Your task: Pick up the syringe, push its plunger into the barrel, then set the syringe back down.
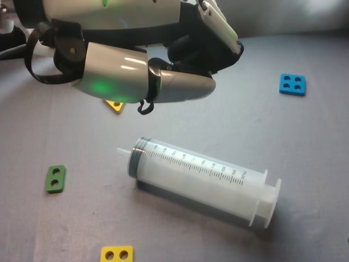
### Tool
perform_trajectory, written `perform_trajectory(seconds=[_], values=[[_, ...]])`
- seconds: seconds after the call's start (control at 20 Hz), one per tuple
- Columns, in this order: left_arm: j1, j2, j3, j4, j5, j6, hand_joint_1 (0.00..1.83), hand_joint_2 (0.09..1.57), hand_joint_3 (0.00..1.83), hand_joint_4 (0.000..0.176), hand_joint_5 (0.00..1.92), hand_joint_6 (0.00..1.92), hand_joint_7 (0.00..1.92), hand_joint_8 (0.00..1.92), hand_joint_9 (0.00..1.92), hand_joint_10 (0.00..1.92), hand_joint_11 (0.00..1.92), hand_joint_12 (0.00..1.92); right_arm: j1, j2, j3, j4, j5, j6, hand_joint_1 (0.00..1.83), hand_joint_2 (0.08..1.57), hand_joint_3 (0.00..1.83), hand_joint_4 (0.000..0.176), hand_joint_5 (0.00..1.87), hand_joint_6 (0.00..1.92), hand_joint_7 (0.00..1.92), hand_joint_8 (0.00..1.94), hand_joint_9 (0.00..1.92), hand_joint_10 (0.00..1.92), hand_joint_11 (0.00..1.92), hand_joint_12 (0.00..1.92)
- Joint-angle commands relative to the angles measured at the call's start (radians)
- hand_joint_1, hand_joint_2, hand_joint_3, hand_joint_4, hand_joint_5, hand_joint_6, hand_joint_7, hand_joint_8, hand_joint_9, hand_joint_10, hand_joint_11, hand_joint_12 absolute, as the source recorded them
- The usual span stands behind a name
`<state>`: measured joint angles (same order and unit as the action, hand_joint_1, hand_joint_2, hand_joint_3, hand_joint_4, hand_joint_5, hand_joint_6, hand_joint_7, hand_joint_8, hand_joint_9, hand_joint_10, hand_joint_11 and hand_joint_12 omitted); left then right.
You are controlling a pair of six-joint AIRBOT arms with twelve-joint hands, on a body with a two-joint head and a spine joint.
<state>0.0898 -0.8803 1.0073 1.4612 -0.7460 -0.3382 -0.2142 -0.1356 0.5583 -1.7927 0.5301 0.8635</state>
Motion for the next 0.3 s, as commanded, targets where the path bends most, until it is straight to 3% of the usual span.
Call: perform_trajectory(seconds=[0.0, 0.25], values=[[-0.019, 0.002, -0.005, -0.077, -0.007, 0.001, 0.27, 1.57, 0.10, 0.000, 0.78, 1.92, 0.91, 1.92, 0.91, 1.92, 0.97, 1.92, 0.016, 0.000, -0.004, 0.055, -0.013, 0.003, 0.26, 1.57, 0.05, 0.000, 0.84, 1.92, 0.83, 1.94, 0.81, 1.92, 0.88, 1.92], [-0.027, 0.004, -0.011, -0.077, 0.004, 0.004, 0.31, 1.57, 0.10, 0.000, 0.75, 1.92, 0.88, 1.92, 0.89, 1.92, 0.94, 1.92, 0.016, 0.000, -0.004, 0.055, -0.011, 0.002, 0.22, 1.57, 0.07, 0.000, 0.80, 1.92, 0.81, 1.94, 0.78, 1.92, 0.84, 1.92]])
